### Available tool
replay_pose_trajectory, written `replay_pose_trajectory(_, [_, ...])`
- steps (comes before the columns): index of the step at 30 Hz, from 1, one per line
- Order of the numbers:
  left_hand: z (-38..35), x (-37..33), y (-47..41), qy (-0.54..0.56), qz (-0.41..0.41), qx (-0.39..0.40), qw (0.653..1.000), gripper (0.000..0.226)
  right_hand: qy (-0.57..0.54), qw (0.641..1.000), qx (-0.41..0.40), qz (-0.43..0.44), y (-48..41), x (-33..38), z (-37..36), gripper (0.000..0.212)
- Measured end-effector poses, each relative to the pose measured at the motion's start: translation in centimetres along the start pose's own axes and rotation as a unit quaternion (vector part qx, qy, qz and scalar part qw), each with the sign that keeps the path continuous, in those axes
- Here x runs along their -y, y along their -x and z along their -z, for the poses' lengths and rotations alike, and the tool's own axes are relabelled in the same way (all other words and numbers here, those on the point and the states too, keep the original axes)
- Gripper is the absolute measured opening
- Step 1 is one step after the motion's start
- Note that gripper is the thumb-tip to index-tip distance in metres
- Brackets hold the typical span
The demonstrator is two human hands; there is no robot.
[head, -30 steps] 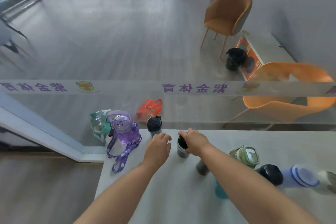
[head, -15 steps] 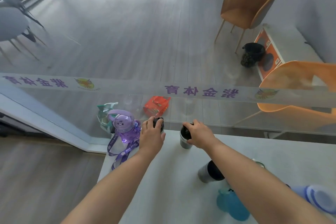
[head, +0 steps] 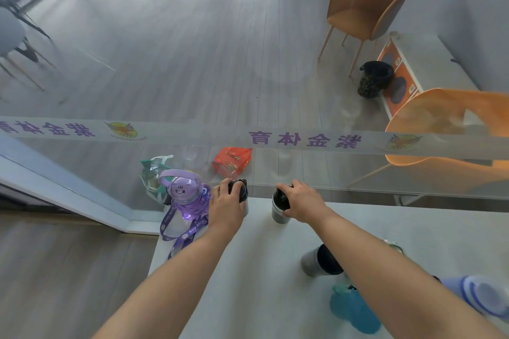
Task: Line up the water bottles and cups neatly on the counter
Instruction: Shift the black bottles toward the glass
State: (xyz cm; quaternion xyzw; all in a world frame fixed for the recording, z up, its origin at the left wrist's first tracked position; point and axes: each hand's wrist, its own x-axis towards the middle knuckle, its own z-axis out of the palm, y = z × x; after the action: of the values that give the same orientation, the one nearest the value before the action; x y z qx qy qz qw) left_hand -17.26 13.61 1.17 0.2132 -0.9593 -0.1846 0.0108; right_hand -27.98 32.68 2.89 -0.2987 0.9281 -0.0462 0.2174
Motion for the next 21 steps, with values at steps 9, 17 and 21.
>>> replay_pose_trajectory(9, [0.2, -2.1, 0.8, 0.030, -0.193, -0.053, 0.979, 0.043, -0.034, 0.999, 0.013, -0.019, 3.1, -0.9, 2.1, 0.086])
replay_pose_trajectory(17, [-1.2, -9.0, 5.2, 0.112, -0.392, 0.096, 0.908, 0.029, 0.003, 0.991, 0.076, -0.111, 10.7, -4.8, 4.3, 0.067])
replay_pose_trajectory(21, [-1.8, -11.5, 7.1, 0.023, -0.437, 0.193, 0.878, 0.058, -0.013, 0.985, 0.059, -0.161, 14.6, -7.6, 4.8, 0.066])
